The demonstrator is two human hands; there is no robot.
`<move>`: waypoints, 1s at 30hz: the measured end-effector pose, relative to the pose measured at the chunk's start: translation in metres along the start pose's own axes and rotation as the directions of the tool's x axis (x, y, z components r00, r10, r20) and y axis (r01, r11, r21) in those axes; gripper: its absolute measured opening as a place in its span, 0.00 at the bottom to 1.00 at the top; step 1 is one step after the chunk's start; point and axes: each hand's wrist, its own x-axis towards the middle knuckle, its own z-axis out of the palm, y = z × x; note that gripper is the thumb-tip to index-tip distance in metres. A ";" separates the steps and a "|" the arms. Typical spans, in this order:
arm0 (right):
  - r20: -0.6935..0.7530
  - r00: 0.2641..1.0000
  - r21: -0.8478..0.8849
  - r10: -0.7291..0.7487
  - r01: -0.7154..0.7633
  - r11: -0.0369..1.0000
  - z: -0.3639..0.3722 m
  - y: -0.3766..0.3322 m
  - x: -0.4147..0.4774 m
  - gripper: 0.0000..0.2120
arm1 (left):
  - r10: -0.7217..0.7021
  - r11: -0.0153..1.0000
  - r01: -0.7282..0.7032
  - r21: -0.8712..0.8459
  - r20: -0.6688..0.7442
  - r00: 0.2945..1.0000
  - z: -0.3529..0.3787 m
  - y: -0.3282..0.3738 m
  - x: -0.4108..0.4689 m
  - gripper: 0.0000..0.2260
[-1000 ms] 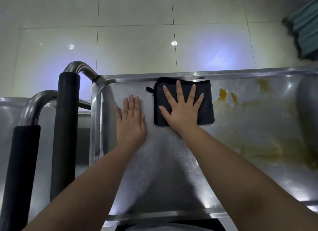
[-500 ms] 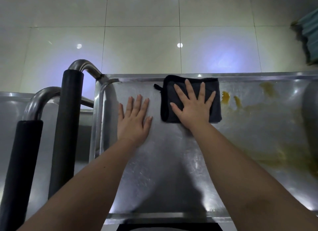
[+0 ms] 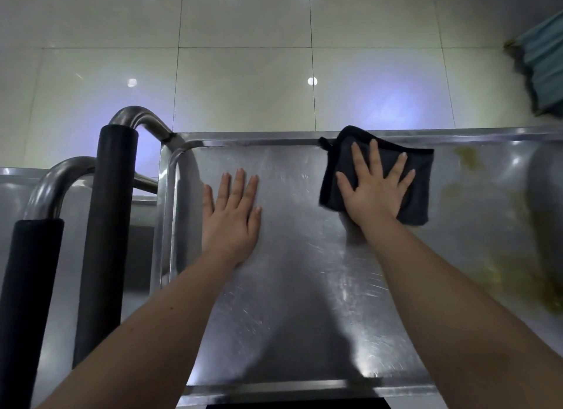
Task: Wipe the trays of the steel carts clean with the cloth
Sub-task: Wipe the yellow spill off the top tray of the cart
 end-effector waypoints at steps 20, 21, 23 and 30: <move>0.010 0.982 -0.083 -0.189 0.189 0.978 0.001 -0.008 0.003 0.34 | -0.017 1.000 0.017 0.005 -0.003 1.000 -0.006 0.001 -0.001 0.26; 0.007 0.991 -0.081 -0.136 0.136 0.987 -0.002 0.013 0.007 0.35 | -0.017 1.000 0.017 0.009 -0.005 1.000 -0.006 0.001 -0.002 0.26; 0.008 0.999 -0.063 -0.032 0.033 0.997 -0.007 0.052 0.013 0.36 | -0.021 1.000 0.021 0.011 -0.014 1.000 -0.006 0.002 -0.002 0.26; 0.097 0.995 -0.058 -0.034 0.040 0.998 -0.025 0.085 0.027 0.38 | -0.032 0.999 0.032 -0.006 -0.008 0.999 -0.008 0.004 -0.001 0.26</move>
